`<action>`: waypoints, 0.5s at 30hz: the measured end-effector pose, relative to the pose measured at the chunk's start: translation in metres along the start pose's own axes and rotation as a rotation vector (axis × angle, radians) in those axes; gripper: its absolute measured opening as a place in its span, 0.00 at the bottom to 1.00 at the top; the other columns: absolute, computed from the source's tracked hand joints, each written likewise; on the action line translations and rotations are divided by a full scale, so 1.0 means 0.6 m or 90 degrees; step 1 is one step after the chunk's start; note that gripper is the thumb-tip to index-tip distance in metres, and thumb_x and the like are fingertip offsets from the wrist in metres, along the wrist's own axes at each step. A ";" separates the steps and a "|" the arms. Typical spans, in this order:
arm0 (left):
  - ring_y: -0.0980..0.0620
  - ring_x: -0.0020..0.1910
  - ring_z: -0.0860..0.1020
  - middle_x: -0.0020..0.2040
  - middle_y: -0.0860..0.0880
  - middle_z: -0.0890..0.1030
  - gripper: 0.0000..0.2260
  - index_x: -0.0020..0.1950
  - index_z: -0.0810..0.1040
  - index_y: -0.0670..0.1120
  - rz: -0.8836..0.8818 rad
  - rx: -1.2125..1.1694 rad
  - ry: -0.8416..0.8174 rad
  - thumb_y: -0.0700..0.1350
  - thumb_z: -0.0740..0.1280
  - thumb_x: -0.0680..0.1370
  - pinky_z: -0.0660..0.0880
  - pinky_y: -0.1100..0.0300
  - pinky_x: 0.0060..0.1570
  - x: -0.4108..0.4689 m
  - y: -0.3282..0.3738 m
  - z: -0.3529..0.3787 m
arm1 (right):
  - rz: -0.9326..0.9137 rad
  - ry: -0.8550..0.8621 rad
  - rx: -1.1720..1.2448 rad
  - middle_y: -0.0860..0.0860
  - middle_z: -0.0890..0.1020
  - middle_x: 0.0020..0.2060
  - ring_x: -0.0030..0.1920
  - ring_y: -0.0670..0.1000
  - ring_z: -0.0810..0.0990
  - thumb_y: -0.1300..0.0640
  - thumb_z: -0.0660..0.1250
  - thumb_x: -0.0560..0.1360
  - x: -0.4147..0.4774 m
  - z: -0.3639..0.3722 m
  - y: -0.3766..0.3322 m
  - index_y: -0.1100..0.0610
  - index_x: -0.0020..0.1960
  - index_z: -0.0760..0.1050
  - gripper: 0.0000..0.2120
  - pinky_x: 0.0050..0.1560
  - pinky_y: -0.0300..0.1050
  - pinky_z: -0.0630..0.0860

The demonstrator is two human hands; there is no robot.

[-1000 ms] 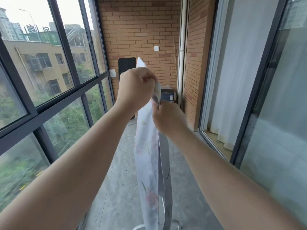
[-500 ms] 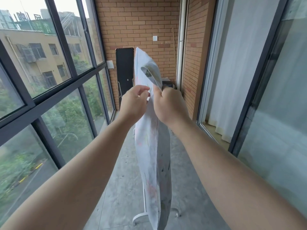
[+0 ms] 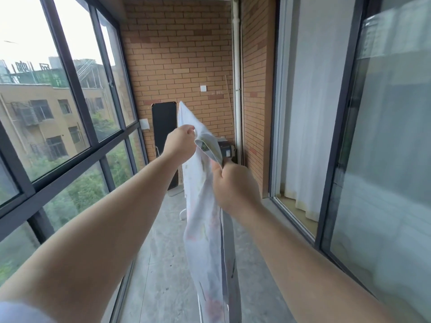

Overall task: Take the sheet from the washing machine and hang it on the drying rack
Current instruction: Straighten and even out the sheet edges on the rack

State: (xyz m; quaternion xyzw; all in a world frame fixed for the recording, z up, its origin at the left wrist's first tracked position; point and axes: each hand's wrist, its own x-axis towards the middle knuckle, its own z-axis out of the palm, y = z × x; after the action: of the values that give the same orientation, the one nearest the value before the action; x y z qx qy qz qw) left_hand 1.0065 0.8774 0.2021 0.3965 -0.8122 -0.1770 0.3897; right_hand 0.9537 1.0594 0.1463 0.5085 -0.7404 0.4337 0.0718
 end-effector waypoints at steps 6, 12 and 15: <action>0.42 0.47 0.79 0.53 0.39 0.81 0.20 0.63 0.77 0.36 -0.119 -0.034 -0.028 0.49 0.56 0.85 0.77 0.52 0.48 0.091 0.049 -0.005 | -0.036 0.028 -0.042 0.47 0.74 0.36 0.36 0.54 0.75 0.51 0.53 0.85 0.000 -0.011 0.006 0.52 0.48 0.67 0.09 0.36 0.46 0.68; 0.43 0.38 0.85 0.42 0.39 0.84 0.09 0.51 0.79 0.36 -0.233 -0.005 -0.039 0.40 0.64 0.78 0.84 0.51 0.44 0.130 0.066 0.012 | -0.039 0.038 -0.091 0.43 0.70 0.30 0.28 0.45 0.70 0.57 0.56 0.82 0.021 -0.029 0.019 0.54 0.64 0.68 0.11 0.26 0.41 0.60; 0.45 0.29 0.84 0.39 0.40 0.83 0.11 0.54 0.80 0.36 -0.222 0.051 -0.030 0.42 0.66 0.77 0.82 0.56 0.29 0.135 0.081 0.011 | -0.057 0.047 -0.105 0.44 0.74 0.31 0.28 0.45 0.71 0.47 0.53 0.85 0.033 -0.040 0.016 0.52 0.61 0.68 0.12 0.26 0.42 0.61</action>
State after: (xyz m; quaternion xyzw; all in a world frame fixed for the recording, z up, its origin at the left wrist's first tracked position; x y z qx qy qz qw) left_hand 0.9458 0.8445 0.2669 0.5421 -0.7464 -0.2186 0.3181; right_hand 0.9284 1.0638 0.1663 0.5171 -0.7469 0.3862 0.1597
